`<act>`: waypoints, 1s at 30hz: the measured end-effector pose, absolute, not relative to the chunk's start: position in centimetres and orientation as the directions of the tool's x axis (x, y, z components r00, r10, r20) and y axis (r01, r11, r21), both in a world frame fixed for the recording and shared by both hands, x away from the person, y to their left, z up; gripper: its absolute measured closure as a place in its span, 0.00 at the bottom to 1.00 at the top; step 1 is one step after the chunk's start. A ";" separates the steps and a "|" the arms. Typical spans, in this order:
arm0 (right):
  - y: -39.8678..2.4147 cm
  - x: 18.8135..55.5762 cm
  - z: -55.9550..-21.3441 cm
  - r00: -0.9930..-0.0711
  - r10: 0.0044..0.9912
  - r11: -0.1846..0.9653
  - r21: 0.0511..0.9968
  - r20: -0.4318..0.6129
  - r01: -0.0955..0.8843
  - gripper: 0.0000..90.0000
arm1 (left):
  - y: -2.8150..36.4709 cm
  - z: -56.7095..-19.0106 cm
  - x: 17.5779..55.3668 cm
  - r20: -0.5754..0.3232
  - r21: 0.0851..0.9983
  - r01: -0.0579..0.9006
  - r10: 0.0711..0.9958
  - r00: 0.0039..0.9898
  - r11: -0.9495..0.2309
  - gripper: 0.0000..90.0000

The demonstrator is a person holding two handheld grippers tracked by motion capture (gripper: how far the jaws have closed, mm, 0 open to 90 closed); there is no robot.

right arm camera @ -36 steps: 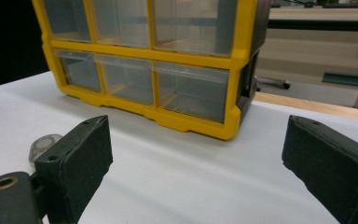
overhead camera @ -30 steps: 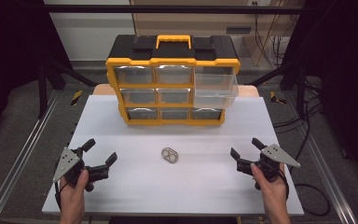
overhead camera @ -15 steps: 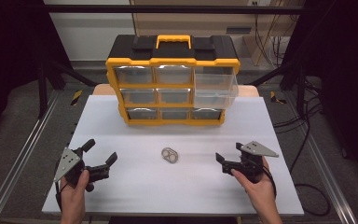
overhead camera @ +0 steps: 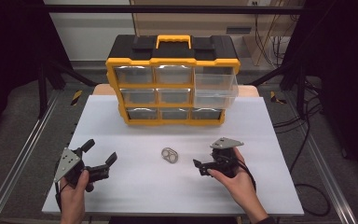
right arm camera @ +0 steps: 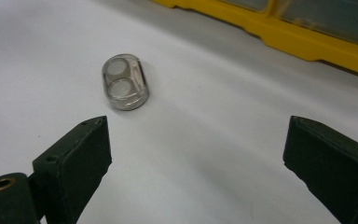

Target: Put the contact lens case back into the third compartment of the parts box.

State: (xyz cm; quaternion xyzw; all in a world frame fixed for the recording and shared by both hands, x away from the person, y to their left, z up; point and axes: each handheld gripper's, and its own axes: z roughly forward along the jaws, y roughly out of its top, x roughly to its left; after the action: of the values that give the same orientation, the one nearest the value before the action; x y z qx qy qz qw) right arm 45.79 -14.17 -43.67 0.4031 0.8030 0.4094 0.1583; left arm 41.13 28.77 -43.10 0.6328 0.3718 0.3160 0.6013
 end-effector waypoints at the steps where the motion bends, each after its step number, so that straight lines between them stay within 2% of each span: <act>1: -13.7 46.0 -43.7 -0.637 0.768 0.357 0.778 0.071 0.517 0.08 | 28.8 -43.1 41.1 -0.046 0.996 0.091 0.850 0.524 -0.002 0.02; 12: -9.3 47.1 -43.0 -0.727 0.687 0.499 0.718 0.014 0.486 0.09 | 28.8 -43.0 41.1 -0.043 0.996 0.088 0.848 0.528 -0.004 0.02; 23: -6.8 48.1 -43.6 -0.752 0.658 0.557 0.659 0.019 0.505 0.10 | 28.8 -43.0 41.1 -0.045 0.996 0.086 0.848 0.529 -0.001 0.02; 30: -6.0 48.9 -44.0 -0.748 0.662 0.554 0.644 0.044 0.528 0.10 | 28.8 -43.0 41.1 -0.046 0.996 0.086 0.847 0.529 0.000 0.02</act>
State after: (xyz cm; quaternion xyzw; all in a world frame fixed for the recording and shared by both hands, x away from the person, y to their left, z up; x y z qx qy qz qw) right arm 48.94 -5.99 -43.97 0.3400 0.8754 0.3280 0.1024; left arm 41.13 28.81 -42.98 0.6327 0.3688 0.3154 0.6034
